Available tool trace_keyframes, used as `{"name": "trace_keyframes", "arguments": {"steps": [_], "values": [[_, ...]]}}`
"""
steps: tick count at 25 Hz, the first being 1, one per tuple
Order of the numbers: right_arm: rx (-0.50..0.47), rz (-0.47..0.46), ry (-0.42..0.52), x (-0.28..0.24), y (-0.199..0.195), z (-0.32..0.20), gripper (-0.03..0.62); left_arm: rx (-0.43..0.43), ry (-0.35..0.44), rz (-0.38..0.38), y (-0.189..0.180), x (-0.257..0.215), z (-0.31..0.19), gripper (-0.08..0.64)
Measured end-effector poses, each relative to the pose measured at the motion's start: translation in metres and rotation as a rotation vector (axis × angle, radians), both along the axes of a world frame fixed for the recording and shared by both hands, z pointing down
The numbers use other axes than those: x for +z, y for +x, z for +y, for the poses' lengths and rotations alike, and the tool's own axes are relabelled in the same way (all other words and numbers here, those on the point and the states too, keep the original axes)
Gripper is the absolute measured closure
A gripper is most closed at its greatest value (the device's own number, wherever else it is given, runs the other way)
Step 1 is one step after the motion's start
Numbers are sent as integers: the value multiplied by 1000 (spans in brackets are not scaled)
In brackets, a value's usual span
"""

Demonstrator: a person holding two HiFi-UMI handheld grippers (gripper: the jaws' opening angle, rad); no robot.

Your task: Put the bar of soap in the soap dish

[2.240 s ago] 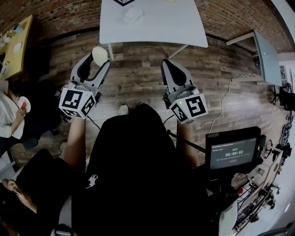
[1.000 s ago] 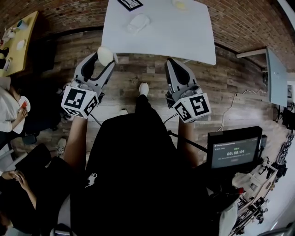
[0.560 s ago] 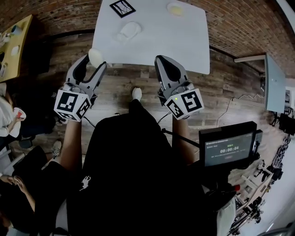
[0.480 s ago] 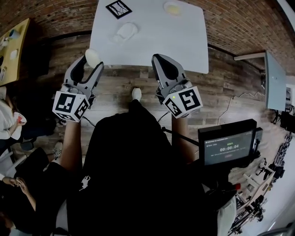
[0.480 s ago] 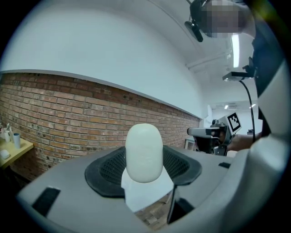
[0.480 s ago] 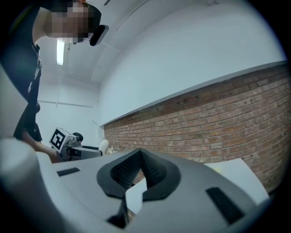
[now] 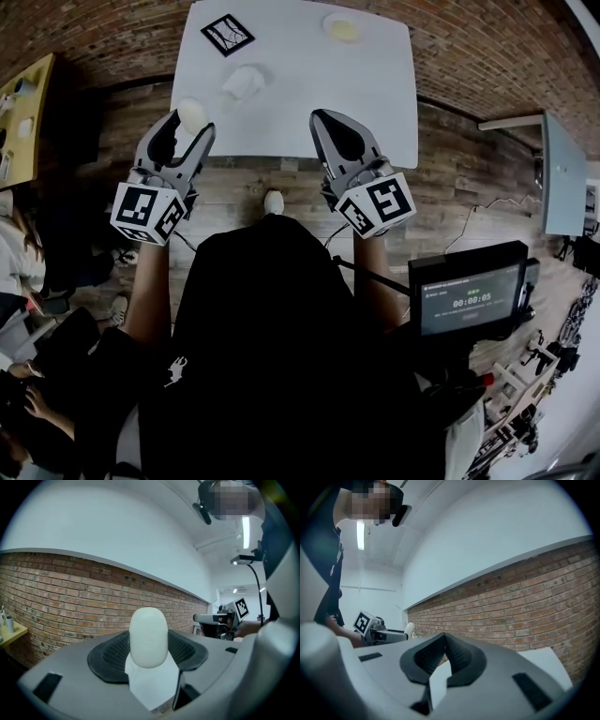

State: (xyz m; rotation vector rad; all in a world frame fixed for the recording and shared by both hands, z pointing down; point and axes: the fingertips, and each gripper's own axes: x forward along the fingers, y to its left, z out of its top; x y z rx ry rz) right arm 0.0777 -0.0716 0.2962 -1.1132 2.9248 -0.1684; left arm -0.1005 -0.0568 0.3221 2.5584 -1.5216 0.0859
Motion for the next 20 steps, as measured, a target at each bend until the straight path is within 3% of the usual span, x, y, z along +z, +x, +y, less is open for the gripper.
{"name": "trace_keyframes", "arguments": {"steps": [8, 15, 20], "values": [[-46, 1, -33, 13, 20, -58, 588, -38, -30, -25, 23, 12, -48, 307], [-64, 14, -54, 17, 17, -70, 588, -74, -36, -24, 17, 10, -53, 307], [-107, 20, -90, 33, 18, -108, 588, -89, -71, -27, 22, 27, -89, 307]]}}
